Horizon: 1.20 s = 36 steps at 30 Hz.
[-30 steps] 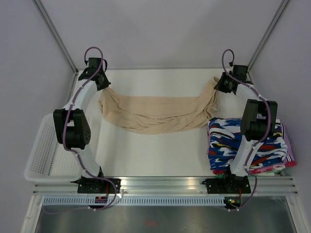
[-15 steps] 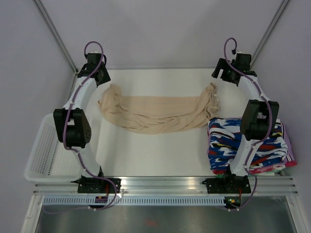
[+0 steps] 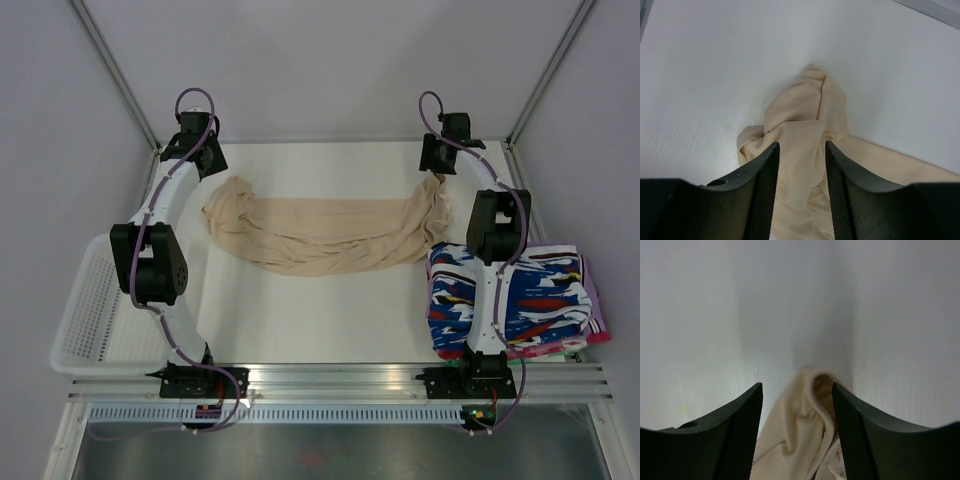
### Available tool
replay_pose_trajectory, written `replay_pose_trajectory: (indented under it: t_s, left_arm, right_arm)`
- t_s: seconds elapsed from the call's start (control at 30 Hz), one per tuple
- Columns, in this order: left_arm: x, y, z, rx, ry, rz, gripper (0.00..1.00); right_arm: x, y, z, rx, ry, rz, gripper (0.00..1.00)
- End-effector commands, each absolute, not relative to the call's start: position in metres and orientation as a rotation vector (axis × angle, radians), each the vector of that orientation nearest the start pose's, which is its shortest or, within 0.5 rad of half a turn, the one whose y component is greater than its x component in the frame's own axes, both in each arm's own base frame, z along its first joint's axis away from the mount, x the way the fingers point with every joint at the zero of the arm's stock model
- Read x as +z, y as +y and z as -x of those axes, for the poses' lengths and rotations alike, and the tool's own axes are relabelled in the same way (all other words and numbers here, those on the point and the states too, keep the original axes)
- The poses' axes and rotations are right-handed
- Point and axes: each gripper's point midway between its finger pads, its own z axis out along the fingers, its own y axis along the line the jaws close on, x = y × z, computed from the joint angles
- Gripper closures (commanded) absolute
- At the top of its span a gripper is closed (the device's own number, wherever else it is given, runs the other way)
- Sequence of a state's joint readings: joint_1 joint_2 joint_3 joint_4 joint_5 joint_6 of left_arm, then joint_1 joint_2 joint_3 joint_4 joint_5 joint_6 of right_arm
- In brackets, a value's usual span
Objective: Fold and stack the trousers
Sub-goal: Flatten the trousers out
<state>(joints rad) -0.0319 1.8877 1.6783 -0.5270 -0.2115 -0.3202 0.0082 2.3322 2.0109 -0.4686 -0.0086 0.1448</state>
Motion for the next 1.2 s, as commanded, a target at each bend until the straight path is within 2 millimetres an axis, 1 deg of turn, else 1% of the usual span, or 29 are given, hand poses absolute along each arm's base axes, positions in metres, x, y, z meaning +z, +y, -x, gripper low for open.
replay_pose_trajectory:
  t_s: [0.0, 0.07, 0.13, 0.17, 0.27, 0.33, 0.37, 0.4, 0.43, 0.5, 0.53, 0.57, 0.6, 0.63, 0.67, 0.7, 0.73, 0.77, 0.8, 0.87, 0.9, 0.93, 0.97, 1.0, 1.07, 1.1, 1.17]
  left_arm:
    - [0.199, 0.017, -0.508, 0.109, 2.197, 0.407, 0.52]
    - [0.198, 0.018, -0.509, 0.109, 2.201, 0.408, 0.52]
    - [0.195, 0.018, -0.51, 0.113, 2.205, 0.407, 0.52]
    - [0.194, 0.018, -0.51, 0.116, 2.208, 0.408, 0.52]
    - [0.188, 0.018, -0.512, 0.117, 2.215, 0.409, 0.52]
    - [0.185, 0.018, -0.513, 0.117, 2.22, 0.411, 0.52]
    - [0.183, 0.018, -0.513, 0.118, 2.223, 0.411, 0.52]
    - [0.181, 0.018, -0.514, 0.118, 2.226, 0.413, 0.52]
    - [0.176, 0.018, -0.515, 0.118, 2.235, 0.42, 0.52]
    - [0.169, 0.017, -0.515, 0.115, 2.248, 0.43, 0.52]
    - [0.166, 0.015, -0.516, 0.098, 2.258, 0.438, 0.52]
    - [0.161, 0.013, -0.518, 0.088, 2.269, 0.439, 0.52]
    - [0.157, 0.011, -0.517, 0.082, 2.29, 0.446, 0.51]
    - [0.154, 0.012, -0.517, 0.081, 2.298, 0.485, 0.51]
    - [0.146, 0.012, -0.521, 0.092, 2.315, 0.508, 0.45]
    - [0.139, 0.013, -0.517, 0.105, 2.351, 0.53, 0.44]
    - [0.134, 0.013, -0.518, 0.106, 2.359, 0.558, 0.43]
    - [0.125, 0.012, -0.523, 0.103, 2.376, 0.562, 0.35]
    - [0.121, 0.006, -0.526, 0.067, 2.385, 0.554, 0.33]
    - [0.116, -0.003, -0.533, 0.006, 2.393, 0.523, 0.32]
    - [0.114, -0.014, -0.54, -0.065, 2.397, 0.467, 0.31]
    - [0.114, -0.021, -0.543, -0.098, 2.396, 0.431, 0.29]
    - [0.115, -0.026, -0.545, -0.111, 2.392, 0.4, 0.28]
    - [0.112, -0.031, -0.546, -0.09, 2.398, 0.369, 0.28]
    - [0.109, -0.033, -0.546, -0.053, 2.418, 0.341, 0.28]
    - [0.097, -0.032, -0.544, -0.019, 2.45, 0.345, 0.28]
    - [0.089, -0.026, -0.535, 0.037, 2.505, 0.388, 0.43]
  right_arm:
    - [0.067, -0.011, -0.595, -0.029, 2.401, -0.193, 0.37]
    - [0.061, -0.014, -0.591, -0.055, 2.416, -0.213, 0.39]
    - [0.056, -0.013, -0.588, -0.055, 2.43, -0.209, 0.4]
    - [0.057, -0.012, -0.588, -0.045, 2.427, -0.206, 0.41]
    - [0.053, -0.008, -0.589, -0.018, 2.428, -0.194, 0.47]
    - [0.05, -0.007, -0.59, -0.012, 2.426, -0.196, 0.55]
    - [0.05, -0.007, -0.592, -0.01, 2.42, -0.201, 0.65]
    - [0.048, -0.007, -0.593, -0.008, 2.42, -0.2, 0.69]
    - [0.048, -0.007, -0.596, -0.006, 2.412, -0.202, 0.72]
    - [0.048, -0.008, -0.599, -0.016, 2.405, -0.203, 0.73]
    - [0.044, -0.009, -0.599, -0.024, 2.411, -0.204, 0.76]
    - [0.042, -0.011, -0.599, -0.033, 2.415, -0.205, 0.88]
    - [0.044, -0.014, -0.601, -0.058, 2.408, -0.215, 0.95]
    - [0.044, -0.018, -0.602, -0.074, 2.406, -0.227, 1.0]
    - [0.046, -0.019, -0.603, -0.084, 2.398, -0.237, 1.0]
    - [0.049, -0.022, -0.603, -0.103, 2.386, -0.257, 1.0]
    - [0.054, -0.024, -0.603, -0.106, 2.37, -0.268, 1.0]
    - [0.057, -0.025, -0.603, -0.105, 2.358, -0.281, 1.0]
    - [0.061, -0.026, -0.599, -0.099, 2.351, -0.296, 1.0]
    - [0.066, -0.028, -0.6, -0.086, 2.326, -0.304, 1.0]
    - [0.066, -0.029, -0.596, -0.079, 2.329, -0.312, 1.0]
    - [0.067, -0.03, -0.595, -0.077, 2.325, -0.319, 1.0]
    - [0.067, -0.03, -0.594, -0.073, 2.329, -0.318, 1.0]
    - [0.066, -0.032, -0.591, -0.066, 2.334, -0.322, 1.0]
    - [0.065, -0.032, -0.589, -0.059, 2.331, -0.331, 1.0]
    - [0.061, -0.032, -0.587, -0.054, 2.337, -0.337, 1.0]
    - [0.061, -0.029, -0.589, -0.035, 2.33, -0.346, 1.0]
